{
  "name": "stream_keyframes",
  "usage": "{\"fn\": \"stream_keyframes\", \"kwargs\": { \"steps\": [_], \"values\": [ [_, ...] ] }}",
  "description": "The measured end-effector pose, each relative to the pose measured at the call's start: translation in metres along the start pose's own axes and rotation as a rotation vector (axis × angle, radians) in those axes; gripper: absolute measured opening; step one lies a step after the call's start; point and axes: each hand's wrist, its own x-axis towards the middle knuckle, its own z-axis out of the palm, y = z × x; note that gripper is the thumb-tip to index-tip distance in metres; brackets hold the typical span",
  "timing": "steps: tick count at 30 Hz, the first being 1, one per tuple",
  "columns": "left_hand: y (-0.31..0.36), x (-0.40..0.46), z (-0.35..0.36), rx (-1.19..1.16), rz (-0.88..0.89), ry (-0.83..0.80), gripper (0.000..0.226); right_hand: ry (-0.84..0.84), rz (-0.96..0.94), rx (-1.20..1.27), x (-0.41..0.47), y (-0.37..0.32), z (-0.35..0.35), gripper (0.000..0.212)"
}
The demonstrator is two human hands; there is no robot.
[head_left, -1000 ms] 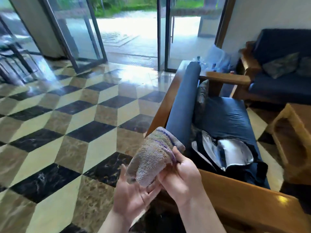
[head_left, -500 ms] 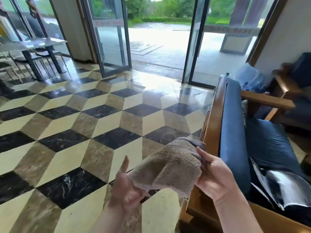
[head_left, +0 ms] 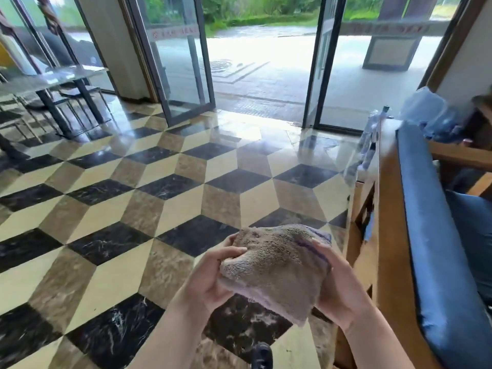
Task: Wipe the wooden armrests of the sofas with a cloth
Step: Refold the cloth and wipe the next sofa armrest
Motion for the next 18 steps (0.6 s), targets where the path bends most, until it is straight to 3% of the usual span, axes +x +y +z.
{"fn": "stream_keyframes", "kwargs": {
  "steps": [1,3,7,13,16,18],
  "values": [
    [0.017,0.018,-0.005,0.011,0.018,0.034,0.068,-0.011,-0.014,0.005,0.023,-0.011,0.002,0.039],
    [0.047,0.056,-0.012,0.058,0.027,0.068,0.080,-0.001,-0.043,0.036,0.065,-0.029,0.004,0.037],
    [0.102,0.127,-0.024,0.088,0.059,0.057,0.080,-0.068,-0.127,0.207,0.152,-0.044,0.023,0.074],
    [0.158,0.227,-0.033,0.060,0.014,0.049,0.074,0.008,-0.150,0.350,0.260,-0.068,0.050,0.050],
    [0.190,0.299,-0.043,0.062,-0.020,0.063,0.061,0.141,-0.215,0.303,0.316,-0.101,0.052,0.023],
    [0.210,0.344,-0.049,0.017,-0.062,0.032,0.050,0.163,-0.245,0.336,0.354,-0.120,0.051,0.023]
  ]
}}
